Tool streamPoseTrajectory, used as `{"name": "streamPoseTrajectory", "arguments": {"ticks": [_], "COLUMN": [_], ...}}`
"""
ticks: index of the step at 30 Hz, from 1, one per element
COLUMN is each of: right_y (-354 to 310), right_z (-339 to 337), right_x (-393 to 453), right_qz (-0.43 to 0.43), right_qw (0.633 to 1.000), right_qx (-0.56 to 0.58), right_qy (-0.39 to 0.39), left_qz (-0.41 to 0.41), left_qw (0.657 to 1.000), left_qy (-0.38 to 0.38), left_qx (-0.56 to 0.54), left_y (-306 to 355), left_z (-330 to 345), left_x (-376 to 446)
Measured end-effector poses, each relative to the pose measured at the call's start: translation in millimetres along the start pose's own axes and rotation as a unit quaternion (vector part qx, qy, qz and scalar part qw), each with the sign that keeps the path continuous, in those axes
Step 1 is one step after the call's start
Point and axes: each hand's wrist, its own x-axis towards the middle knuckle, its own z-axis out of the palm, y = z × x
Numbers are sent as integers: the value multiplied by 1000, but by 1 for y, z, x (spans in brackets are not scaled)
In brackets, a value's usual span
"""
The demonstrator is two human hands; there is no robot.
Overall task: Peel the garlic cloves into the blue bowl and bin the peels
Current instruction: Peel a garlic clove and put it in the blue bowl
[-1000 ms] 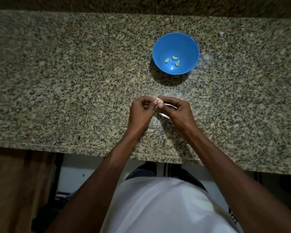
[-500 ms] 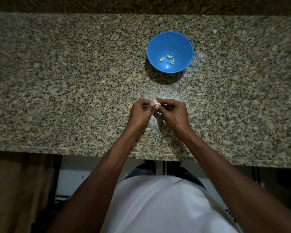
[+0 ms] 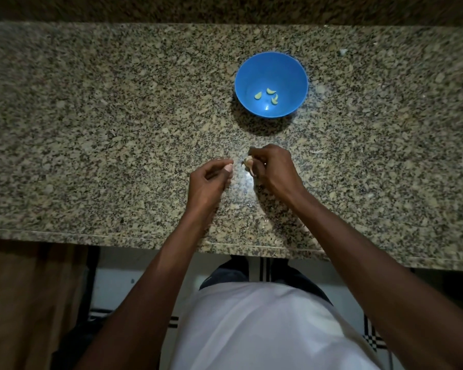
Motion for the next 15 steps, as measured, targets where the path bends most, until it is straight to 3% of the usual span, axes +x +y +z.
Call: {"name": "streamPoseTrajectory", "arguments": {"ticks": [4,6,8,10,13,15], "right_y": [-9,-10,-10,-11,-8,-3], "right_z": [-15,-21,-25,-28,-33,-36], "right_x": [0,-11,-22,-29,-30,-31], "right_qz": [52,132,202,258,315,332], "right_qw": [996,979,927,852,752,710], "right_qx": [41,154,310,450,576,618], "right_qy": [59,0,-67,-72,-62,-66], "left_qz": [6,23,68,108,83,41], "left_qw": [997,997,997,993,994,991], "left_qy": [-8,-20,-27,-37,-59,-92], "left_qx": [-70,-68,-38,-10,-38,-84], "left_y": [-2,-1,2,4,6,7], "left_z": [0,7,18,30,45,51], "left_x": [-5,-8,-11,-12,-12,-13]}}
